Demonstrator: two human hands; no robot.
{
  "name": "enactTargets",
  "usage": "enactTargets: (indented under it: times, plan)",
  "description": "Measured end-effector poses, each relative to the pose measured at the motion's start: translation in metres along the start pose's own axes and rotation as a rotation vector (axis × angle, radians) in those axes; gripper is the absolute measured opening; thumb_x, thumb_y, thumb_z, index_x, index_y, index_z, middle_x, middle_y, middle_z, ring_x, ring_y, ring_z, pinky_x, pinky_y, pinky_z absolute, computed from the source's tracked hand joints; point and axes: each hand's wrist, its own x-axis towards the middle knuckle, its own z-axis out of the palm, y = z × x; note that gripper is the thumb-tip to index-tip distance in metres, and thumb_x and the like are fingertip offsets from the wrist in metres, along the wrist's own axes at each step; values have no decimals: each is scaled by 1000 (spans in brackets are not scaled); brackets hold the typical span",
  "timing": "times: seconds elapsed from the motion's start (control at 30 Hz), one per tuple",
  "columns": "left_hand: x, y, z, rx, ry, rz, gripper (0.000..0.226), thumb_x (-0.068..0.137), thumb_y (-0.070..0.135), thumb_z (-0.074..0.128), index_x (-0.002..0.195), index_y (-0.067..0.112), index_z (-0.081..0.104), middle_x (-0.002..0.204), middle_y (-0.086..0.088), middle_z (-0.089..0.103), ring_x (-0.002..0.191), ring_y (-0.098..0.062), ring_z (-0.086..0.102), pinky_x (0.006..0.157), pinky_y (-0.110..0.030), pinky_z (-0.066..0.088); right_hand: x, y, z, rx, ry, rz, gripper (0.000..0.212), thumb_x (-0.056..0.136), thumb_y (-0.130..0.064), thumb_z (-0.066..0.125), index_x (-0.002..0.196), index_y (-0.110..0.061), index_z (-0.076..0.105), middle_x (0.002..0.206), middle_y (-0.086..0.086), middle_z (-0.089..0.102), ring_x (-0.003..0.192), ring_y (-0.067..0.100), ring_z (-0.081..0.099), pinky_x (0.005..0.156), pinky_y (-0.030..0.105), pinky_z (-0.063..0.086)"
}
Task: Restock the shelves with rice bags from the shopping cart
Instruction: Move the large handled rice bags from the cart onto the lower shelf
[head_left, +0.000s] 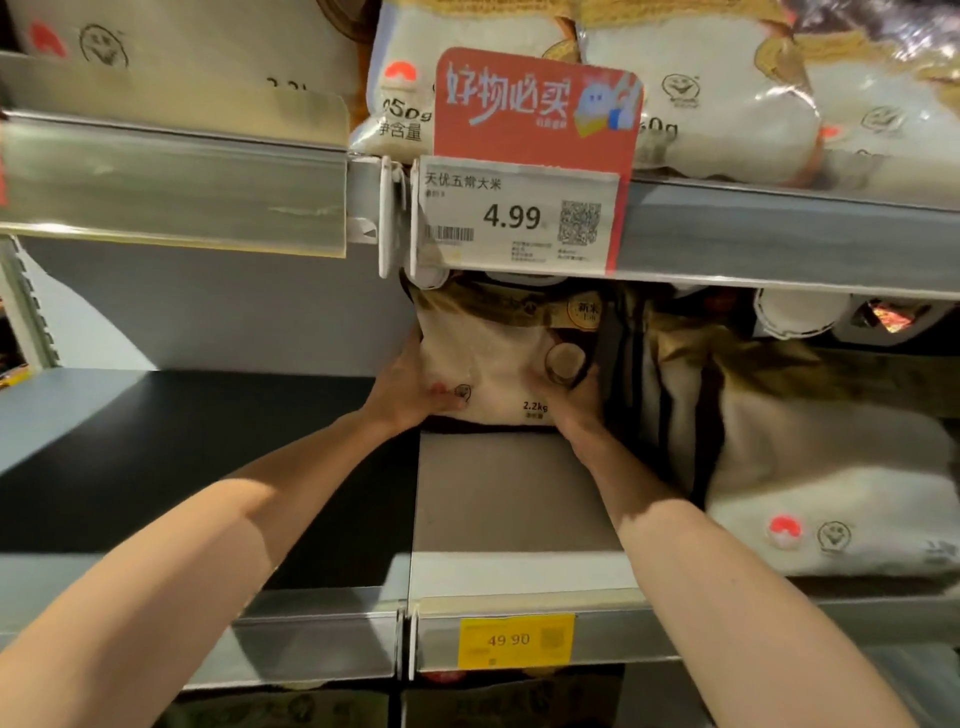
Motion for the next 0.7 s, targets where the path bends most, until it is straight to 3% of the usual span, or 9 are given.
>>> enactTargets:
  times: [0.1,0.17,0.23,0.37,0.5,0.6,0.7]
  plan:
    - [-2,-7,0,-4,-50,-64,119,56,40,95,149,24,22,147,0,42,135,-21,43,112,-48,39,-5,12,-4,-144,-128,-21,138,58,-43,91,155,-16,-3,160,6,19,147,25,19,118,41,18]
    - [-3,-13,0,17,-59,-105,122,49,54,93,147,22,27,143,0,47,131,-21,48,108,-51,43,-5,21,-6,-222,-174,-66,146,57,-34,93,153,-13,-14,161,7,13,148,25,13,118,38,15]
    - [-4,-17,0,34,-55,-136,122,46,62,90,144,20,30,140,0,50,128,-22,50,105,-52,46,-4,22,-4,-204,-145,-111,145,55,-28,95,154,-11,-10,160,9,18,147,26,17,117,38,18]
    - [-5,-12,5,87,-40,-187,105,62,49,89,141,18,29,138,-4,50,124,-26,52,102,-52,47,1,16,0,-105,-35,-113,125,58,-14,93,154,-9,13,154,9,33,143,25,29,114,35,24]
    - [-5,-11,5,223,-58,-263,104,64,64,81,142,18,29,140,-5,50,127,-30,51,103,-53,44,6,19,3,-116,-26,-116,128,54,-20,95,153,-10,16,152,10,38,141,27,34,114,39,29]
    - [-10,-8,9,398,-11,-265,105,68,68,75,144,14,27,143,-12,43,131,-34,44,106,-52,40,1,18,5,-182,-33,-89,136,59,-26,93,156,-14,-2,159,12,22,146,31,22,117,46,22]
    - [-19,1,15,547,137,-183,113,69,61,78,149,12,16,151,-14,26,140,-35,28,113,-48,30,-7,15,4,-535,39,-218,143,63,-46,87,152,-12,-20,161,19,-10,149,36,-3,119,53,8]
